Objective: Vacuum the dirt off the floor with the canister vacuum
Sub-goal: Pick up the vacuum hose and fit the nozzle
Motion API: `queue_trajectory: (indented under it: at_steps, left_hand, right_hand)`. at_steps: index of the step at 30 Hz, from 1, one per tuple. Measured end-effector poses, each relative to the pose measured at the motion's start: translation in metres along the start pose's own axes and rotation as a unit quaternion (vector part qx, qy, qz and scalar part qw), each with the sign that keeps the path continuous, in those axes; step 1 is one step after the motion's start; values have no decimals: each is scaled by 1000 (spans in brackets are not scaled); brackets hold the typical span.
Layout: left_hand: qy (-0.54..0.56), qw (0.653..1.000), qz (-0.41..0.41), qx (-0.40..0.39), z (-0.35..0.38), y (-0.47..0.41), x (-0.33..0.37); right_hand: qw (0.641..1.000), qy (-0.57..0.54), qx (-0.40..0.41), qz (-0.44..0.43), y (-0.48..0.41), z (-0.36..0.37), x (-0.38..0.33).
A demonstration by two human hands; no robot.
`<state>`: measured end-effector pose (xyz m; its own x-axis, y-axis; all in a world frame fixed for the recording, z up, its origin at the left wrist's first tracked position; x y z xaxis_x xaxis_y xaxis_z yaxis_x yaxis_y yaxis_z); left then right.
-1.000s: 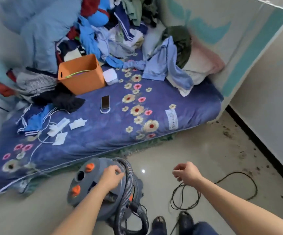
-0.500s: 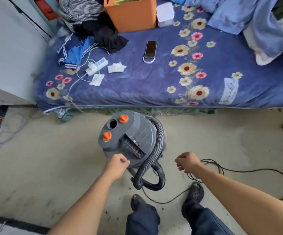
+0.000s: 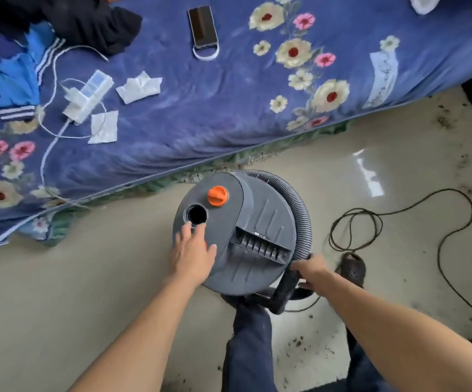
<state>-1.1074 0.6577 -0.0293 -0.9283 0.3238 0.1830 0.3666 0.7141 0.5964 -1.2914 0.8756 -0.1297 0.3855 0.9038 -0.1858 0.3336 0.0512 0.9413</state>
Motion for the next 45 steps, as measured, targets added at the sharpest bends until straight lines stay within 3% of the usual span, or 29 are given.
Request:
queue_trajectory:
  at_steps: [3, 9, 13, 16, 19, 23, 28, 33, 37, 39, 41, 43, 44, 45]
  left_hand:
    - [-25, 999, 38, -19, 13, -14, -15]
    - [17, 997, 77, 24, 20, -27, -25]
    - [-10, 997, 81, -5, 12, -42, -28]
    - [-39, 995, 85, -39, 4, -47, -23]
    - [-16, 993, 86, -74, -6, -47, -24]
    - [55, 995, 65, -46, -39, -32, -28]
    - [65, 995, 52, 63, -110, -3, -36]
    - [51, 994, 76, 58, -147, 41, -38]
    - [183, 980, 57, 53, -149, 87, -63]
    - [244, 965, 54, 76, -150, 108, -82]
    - [276, 954, 59, 101, -154, 128, -95]
    - [292, 947, 72, 109, -157, 145, -105]
    - [302, 944, 80, 109, -158, 151, -111]
    - [306, 942, 87, 104, -156, 156, -119]
  right_hand:
    - [995, -54, 73, -37, -4, 14, 5]
    - [985, -143, 87, -49, 4, 10, 7]
    - [975, -174, 107, -89, 25, -7, -14]
    - [970, -131, 154, -133, 43, -40, -46]
    - [963, 3, 145, -226, 73, -63, -95]
    - [912, 205, 149, -324, 129, -64, -155]
    - [808, 366, 113, -447, 211, -30, -205]
    - [714, 427, 75, -550, 289, 13, -215]
    - [687, 380, 95, -612, 310, 31, -207]
    - [705, 294, 121, -634, 307, 31, -198]
    - [782, 173, 121, -586, 291, 33, -184]
    - [876, -14, 77, -475, 277, 46, -165]
    - [907, -141, 25, -397, 272, 57, -158]
    - [914, -267, -56, -299, 274, 73, -154]
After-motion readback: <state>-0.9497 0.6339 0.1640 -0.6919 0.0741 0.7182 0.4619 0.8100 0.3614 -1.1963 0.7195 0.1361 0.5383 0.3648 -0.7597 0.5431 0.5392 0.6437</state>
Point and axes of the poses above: each hand's wrist, its own y-axis away from the middle knuckle, its own z-axis out of the palm, x = y × z, the point moved 5 cm from there along -y, towards the middle knuckle
